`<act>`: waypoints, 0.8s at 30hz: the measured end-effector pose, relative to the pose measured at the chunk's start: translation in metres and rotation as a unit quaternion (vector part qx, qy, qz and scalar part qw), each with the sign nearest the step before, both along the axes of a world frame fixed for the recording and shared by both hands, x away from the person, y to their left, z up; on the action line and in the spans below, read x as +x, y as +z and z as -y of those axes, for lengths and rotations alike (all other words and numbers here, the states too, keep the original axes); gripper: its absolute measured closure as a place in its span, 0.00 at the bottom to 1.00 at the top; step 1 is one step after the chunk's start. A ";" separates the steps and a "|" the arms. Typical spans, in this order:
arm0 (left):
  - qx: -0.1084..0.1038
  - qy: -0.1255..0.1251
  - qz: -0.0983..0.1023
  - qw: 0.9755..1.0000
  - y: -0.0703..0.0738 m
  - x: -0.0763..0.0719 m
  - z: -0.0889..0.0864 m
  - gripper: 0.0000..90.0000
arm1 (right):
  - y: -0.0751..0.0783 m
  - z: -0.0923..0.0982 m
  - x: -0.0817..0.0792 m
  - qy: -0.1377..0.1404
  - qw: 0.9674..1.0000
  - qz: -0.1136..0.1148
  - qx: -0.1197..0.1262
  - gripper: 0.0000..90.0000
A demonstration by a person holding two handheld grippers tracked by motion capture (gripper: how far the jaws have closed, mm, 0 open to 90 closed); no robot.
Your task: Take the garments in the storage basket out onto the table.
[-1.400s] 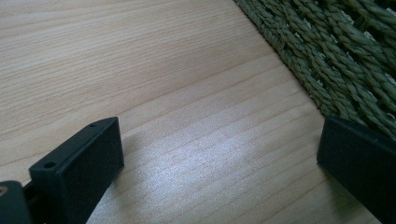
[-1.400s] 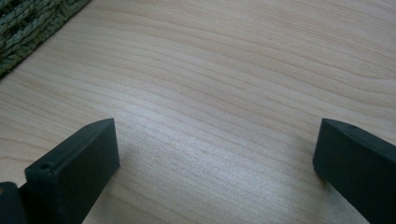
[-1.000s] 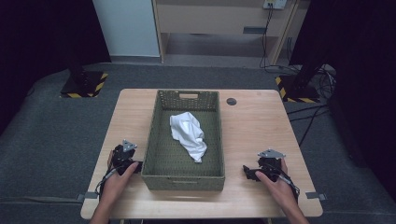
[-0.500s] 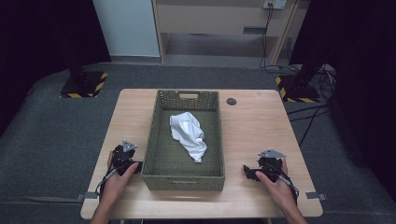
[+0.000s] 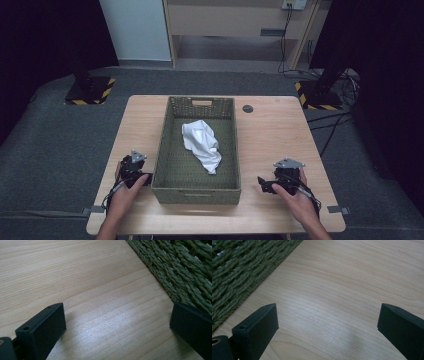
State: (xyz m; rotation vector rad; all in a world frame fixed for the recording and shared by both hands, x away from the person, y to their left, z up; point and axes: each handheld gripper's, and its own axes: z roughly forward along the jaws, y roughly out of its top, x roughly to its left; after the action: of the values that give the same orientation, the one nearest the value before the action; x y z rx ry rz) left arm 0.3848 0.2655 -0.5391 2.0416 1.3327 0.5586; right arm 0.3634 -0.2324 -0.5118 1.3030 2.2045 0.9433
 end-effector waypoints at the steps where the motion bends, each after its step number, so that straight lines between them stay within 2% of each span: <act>1: 0.000 0.000 0.000 1.000 0.000 0.000 0.000 0.00 | 0.002 -0.001 0.000 0.003 1.000 0.000 -0.002 0.04; 4: 0.000 -0.001 0.000 1.000 0.000 0.000 0.000 0.00 | 0.006 -0.003 -0.001 0.009 1.000 0.004 -0.006 0.06; 16: 0.000 -0.001 0.000 1.000 0.000 0.000 0.000 0.00 | 0.023 -0.007 -0.005 0.026 1.000 0.012 -0.001 0.04; 20: 0.000 -0.001 0.001 1.000 0.000 0.000 0.000 0.00 | 0.033 -0.007 -0.006 0.031 0.999 0.015 -0.004 0.04; 24: 0.000 -0.001 0.000 1.000 0.000 0.000 0.000 0.00 | 0.051 -0.010 -0.005 0.041 0.999 0.022 0.001 0.03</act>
State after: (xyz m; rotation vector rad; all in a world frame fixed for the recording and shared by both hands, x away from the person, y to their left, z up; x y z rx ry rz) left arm 0.3845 0.2657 -0.5391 2.0424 1.3307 0.5581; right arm 0.3580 -0.2224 -0.4611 1.1878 2.2385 0.9948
